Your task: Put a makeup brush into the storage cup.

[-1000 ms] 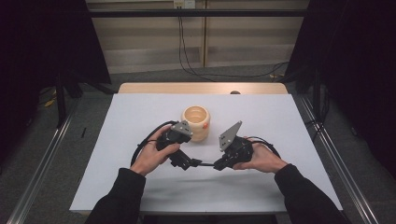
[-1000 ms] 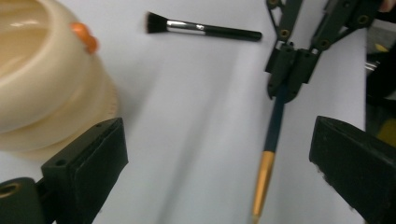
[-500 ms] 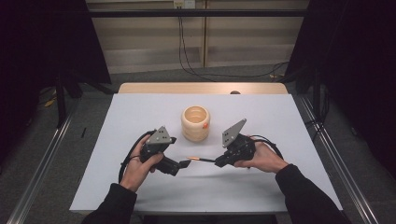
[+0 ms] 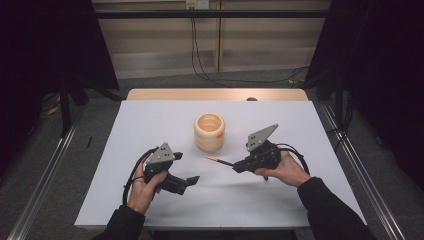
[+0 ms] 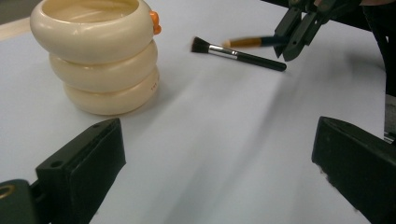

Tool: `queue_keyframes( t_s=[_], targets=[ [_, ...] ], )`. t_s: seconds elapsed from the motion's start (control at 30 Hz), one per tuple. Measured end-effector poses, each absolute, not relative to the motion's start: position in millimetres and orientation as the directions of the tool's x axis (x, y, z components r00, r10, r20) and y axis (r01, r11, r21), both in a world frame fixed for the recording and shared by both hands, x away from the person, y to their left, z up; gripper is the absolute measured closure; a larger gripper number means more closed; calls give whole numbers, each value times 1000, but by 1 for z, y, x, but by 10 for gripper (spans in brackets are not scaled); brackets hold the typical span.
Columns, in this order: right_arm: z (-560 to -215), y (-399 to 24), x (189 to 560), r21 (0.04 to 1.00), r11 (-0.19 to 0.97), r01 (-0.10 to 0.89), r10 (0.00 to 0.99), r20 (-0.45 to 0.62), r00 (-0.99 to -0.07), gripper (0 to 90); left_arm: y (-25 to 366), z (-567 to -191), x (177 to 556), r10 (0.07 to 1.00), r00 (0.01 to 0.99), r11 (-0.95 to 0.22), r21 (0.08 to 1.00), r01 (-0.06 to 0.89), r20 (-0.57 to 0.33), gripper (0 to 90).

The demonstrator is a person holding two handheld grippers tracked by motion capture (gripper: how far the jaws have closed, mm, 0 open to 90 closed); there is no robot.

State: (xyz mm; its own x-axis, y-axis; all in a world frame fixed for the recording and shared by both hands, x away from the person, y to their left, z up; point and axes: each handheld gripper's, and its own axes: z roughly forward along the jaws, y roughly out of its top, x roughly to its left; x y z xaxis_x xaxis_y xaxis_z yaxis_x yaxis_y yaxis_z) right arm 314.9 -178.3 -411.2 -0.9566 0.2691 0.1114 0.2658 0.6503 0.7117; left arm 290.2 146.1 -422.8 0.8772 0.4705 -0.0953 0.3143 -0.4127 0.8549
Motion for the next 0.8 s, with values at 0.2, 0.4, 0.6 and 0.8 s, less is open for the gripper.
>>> queue_keyframes(
  t_s=[0.2, 0.4, 0.6, 0.8],
  targets=[
    [-410, -190, 314, 748, 594, 297, 307, 131, -943, 857, 147, -421, 288, 460, 883, -415, 855, 311, -98, 26],
    [-409, -197, 312, 797, 514, 319, 335, 156, -929, 857, 146, -423, 286, 467, 880, -402, 864, 303, -91, 26],
    [-406, -202, 309, 847, 434, 308, 321, 174, -931, 857, 148, -422, 286, 458, 882, -368, 879, 304, -114, 26],
    [-404, -199, 305, 881, 382, 280, 294, 171, -940, 857, 149, -421, 285, 470, 875, -346, 889, 301, -113, 26]
  ],
)
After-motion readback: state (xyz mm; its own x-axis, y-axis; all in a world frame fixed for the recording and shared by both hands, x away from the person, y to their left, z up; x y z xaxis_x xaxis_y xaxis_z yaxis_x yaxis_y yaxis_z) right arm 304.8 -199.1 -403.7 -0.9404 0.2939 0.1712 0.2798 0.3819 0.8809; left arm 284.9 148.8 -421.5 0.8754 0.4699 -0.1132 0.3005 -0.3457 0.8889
